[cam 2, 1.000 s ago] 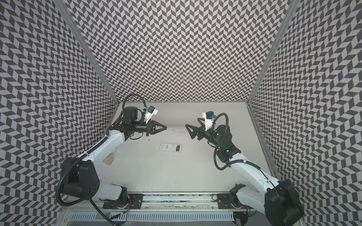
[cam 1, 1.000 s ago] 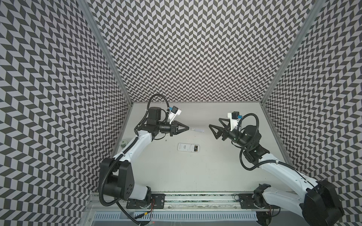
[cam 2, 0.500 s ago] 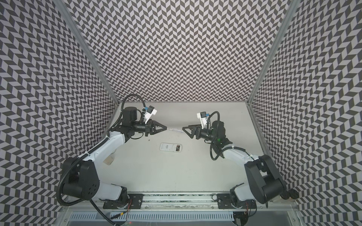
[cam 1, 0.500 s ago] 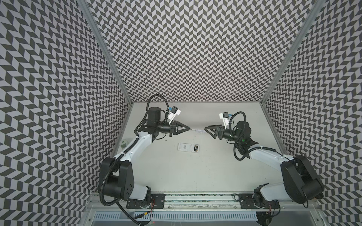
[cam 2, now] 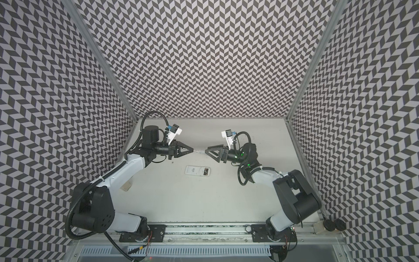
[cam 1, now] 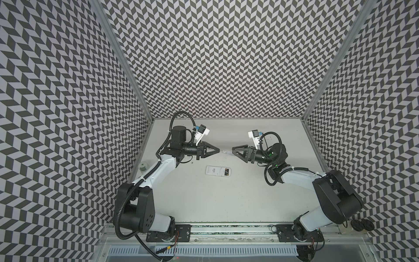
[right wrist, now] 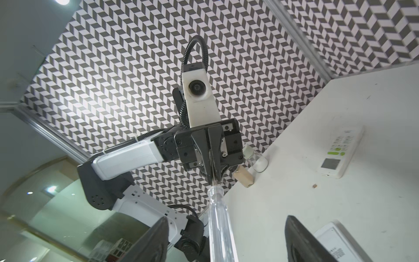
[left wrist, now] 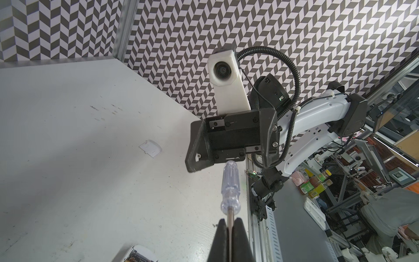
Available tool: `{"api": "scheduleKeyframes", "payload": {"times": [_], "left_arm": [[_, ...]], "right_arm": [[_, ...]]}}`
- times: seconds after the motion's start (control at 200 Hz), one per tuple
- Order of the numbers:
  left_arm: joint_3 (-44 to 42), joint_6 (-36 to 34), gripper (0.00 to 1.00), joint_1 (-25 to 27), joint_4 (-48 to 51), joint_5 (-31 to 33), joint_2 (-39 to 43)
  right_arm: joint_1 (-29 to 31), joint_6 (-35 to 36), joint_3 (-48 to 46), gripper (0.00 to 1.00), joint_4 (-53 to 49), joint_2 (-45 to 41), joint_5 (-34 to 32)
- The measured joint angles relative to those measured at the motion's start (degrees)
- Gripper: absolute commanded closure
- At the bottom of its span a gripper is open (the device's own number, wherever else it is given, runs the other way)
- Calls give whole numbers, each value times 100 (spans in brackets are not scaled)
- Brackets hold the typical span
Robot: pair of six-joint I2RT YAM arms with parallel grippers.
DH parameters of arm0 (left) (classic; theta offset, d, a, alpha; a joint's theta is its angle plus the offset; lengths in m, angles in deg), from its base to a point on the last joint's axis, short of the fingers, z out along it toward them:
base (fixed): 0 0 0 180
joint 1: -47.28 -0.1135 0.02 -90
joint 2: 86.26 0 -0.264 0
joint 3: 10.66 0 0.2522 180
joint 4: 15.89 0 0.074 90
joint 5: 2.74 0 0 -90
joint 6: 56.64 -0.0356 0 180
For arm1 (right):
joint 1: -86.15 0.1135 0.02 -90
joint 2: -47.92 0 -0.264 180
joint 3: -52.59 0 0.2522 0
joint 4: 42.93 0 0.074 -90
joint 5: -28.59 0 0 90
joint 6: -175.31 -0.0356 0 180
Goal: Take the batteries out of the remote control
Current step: 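Turn the right gripper and grasp the screwdriver handle from the other side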
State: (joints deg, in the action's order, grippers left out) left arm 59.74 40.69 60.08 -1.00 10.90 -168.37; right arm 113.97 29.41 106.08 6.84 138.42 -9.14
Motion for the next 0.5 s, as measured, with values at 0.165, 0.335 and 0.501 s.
{"api": "scheduleKeyframes", "payload": {"times": [0.165,0.335,0.501], "left_arm": [[-94,221,100,46,-179,63,7],[-160,382,100,101,-369,101,7],[-164,431,100,105,-376,111,7]], "right_arm": [[210,-549,48,35,852,389,4],[295,-826,66,44,1362,570,11],[328,-813,142,47,1386,608,7]]}}
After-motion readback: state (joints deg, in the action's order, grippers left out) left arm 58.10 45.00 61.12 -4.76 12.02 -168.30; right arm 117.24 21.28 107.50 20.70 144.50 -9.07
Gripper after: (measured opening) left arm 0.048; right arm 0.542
